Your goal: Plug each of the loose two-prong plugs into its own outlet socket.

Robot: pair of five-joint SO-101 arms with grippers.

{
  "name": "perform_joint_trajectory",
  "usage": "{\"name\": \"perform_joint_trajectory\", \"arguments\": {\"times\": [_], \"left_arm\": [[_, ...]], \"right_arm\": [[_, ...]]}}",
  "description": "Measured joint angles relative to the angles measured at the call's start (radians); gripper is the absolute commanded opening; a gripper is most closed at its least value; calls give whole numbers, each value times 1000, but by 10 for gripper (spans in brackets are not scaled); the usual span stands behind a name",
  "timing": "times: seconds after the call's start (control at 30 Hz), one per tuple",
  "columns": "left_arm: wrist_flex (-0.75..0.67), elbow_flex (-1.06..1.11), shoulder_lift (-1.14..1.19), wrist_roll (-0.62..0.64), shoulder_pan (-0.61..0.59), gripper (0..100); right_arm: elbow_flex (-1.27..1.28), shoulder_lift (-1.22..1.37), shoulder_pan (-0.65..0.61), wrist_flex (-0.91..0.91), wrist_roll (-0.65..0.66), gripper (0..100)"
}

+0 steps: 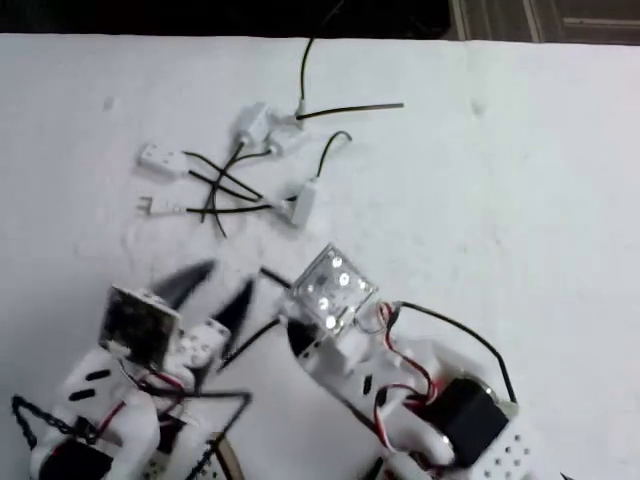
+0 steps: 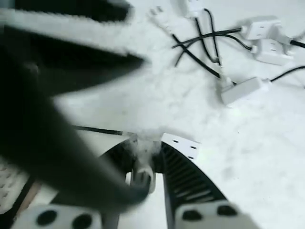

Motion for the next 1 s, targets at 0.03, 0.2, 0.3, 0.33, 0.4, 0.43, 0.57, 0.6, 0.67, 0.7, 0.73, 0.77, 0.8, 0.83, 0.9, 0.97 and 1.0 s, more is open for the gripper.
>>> {"name": "perform_joint_trajectory", "arguments": {"times": [0.03,0.2,0.3,0.33,0.4,0.43,0.57,0.6,0.67,0.7,0.73,0.77,0.8,0.83,0.9,0.97,1.0], "left_arm": [[0,0,0,0,-66,180],[0,91,0,0,-325,180],[-15,204,2,-14,-370,168],[-32,245,2,-34,-377,151],[-69,319,2,-78,-382,101],[-89,354,2,-95,-382,76],[-146,423,14,-141,-382,24],[-152,425,11,-155,-382,30],[-157,431,2,-175,-382,35],[-160,431,9,-180,-382,35],[-160,431,12,-184,-382,35],[-160,431,12,-184,-382,35],[-160,431,12,-186,-382,35],[-160,431,12,-186,-382,35],[-160,431,12,-186,-382,35],[-160,431,12,-186,-382,35],[-160,431,12,-186,-382,35]], "right_arm": [[18,12,28,-25,0,17],[146,161,129,-190,0,17],[196,259,176,-311,0,17],[209,290,189,-353,0,17],[226,350,209,-427,-23,17],[229,379,218,-462,-38,17],[232,491,230,-574,-84,17],[232,517,229,-600,-92,17],[232,566,229,-647,-98,17],[232,588,233,-663,-98,17],[232,609,236,-675,-98,17],[232,626,236,-680,-98,17],[232,641,236,-684,-100,17],[232,652,235,-687,-100,17],[232,666,235,-687,-100,17],[235,671,235,-687,-100,17],[239,671,235,-690,-100,17]]}}
